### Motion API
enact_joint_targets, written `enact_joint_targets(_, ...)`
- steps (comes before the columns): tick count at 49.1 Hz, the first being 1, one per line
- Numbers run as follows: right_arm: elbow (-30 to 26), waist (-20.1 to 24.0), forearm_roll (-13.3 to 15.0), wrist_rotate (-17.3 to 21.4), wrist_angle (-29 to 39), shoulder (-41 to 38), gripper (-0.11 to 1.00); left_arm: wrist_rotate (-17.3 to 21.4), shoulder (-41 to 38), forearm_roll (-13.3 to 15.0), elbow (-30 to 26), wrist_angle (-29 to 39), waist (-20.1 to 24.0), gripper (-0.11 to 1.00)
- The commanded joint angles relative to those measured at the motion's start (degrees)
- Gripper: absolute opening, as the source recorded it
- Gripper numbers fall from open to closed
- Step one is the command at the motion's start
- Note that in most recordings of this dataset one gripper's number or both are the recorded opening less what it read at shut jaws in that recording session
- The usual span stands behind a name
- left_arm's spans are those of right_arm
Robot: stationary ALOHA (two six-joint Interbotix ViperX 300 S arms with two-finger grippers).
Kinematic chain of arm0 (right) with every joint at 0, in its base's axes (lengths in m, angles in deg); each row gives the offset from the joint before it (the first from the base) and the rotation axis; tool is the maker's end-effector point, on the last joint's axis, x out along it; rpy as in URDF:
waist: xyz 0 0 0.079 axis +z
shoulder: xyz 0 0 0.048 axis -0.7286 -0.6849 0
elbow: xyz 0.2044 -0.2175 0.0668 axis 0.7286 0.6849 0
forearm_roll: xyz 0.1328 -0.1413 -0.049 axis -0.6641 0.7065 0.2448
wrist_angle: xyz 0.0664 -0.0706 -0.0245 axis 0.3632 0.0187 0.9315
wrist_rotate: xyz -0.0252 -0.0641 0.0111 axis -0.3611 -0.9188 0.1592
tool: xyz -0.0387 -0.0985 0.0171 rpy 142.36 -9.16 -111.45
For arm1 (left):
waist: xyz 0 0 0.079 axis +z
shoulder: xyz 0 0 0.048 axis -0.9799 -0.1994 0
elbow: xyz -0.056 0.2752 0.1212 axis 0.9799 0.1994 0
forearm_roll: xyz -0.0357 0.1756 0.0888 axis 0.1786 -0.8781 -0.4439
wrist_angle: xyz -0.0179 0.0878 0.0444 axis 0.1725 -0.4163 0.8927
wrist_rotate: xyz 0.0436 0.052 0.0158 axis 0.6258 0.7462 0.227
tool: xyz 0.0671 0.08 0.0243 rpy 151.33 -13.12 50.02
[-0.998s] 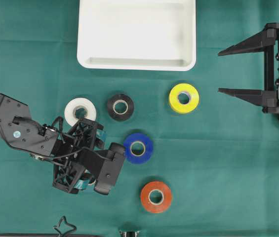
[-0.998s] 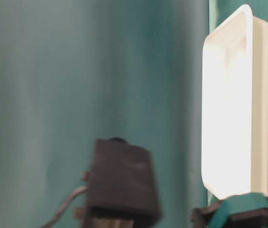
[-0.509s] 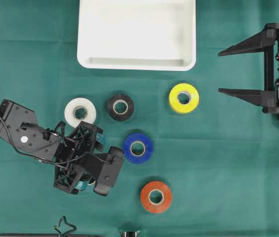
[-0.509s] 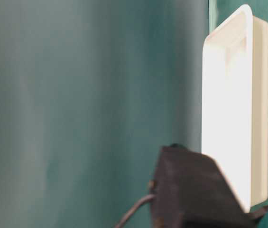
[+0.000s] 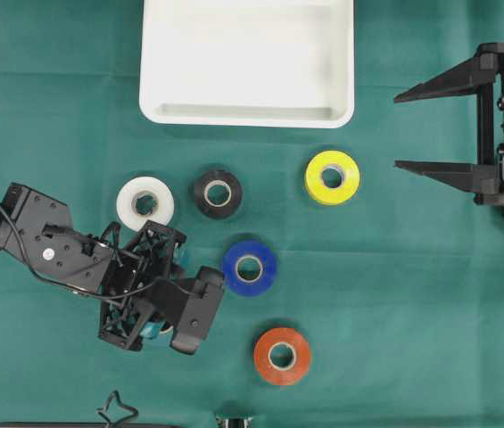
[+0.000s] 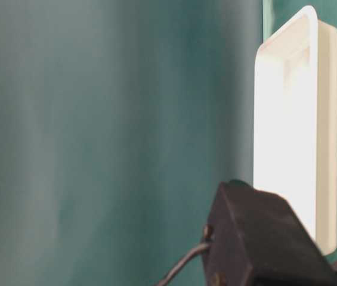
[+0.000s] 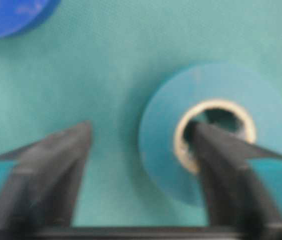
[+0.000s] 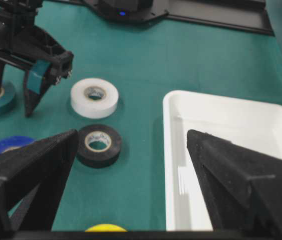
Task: Pick up the tape from a random location and place it into the white case.
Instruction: 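Insert a left finger into the teal roll's hole and close to grip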
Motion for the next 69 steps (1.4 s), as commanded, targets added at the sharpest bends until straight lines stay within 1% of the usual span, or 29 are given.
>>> enact_joint_targets(1, -1.32, 0.09, 0.0, -0.09, -0.18, -0.35, 0.91, 0.09, 0.79, 0.09, -0.88, 0.7, -0.62, 0.51)
enact_joint_targets(5, -1.41, 0.09, 0.0, -0.09, -0.18, -0.26, 0.91, 0.09, 0.79, 0.09, -1.05, 1.05, -0.62, 0.29)
enact_joint_targets(7, -1.41, 0.09, 0.09, -0.09, -0.18, -0.26, 0.91, 0.09, 0.79, 0.0, -1.14, 1.05, -0.62, 0.21)
enact_joint_targets(8, -1.41, 0.09, 0.0, -0.09, -0.09, -0.35, 0.91, 0.09, 0.79, 0.0, -1.23, 1.05, -0.62, 0.2)
enact_joint_targets(27, -1.41, 0.09, 0.0, -0.09, -0.09, -0.35, 0.91, 0.0, 0.97, 0.0, -1.41, 0.88, -0.62, 0.2)
enact_joint_targets(39, -1.41, 0.09, 0.0, -0.09, 0.62, -0.35, 0.91, -0.35, 1.49, 0.18, -3.25, 1.58, -1.05, 0.2)
enact_joint_targets(46, -1.32, 0.09, 0.0, 0.0, 0.7, -0.35, 0.91, -0.44, 4.04, 0.18, -4.75, 5.45, -1.76, 0.2)
enact_joint_targets(54, -1.41, 0.09, 0.0, 0.0, 0.97, -0.35, 0.91, -0.53, 8.96, 0.18, -5.45, 12.22, -1.85, 0.2)
enact_joint_targets(69, -1.41, 0.09, 0.0, 0.09, 1.58, -0.35, 0.91, -0.53, 14.85, 0.09, -6.06, 16.52, -1.85, 0.2)
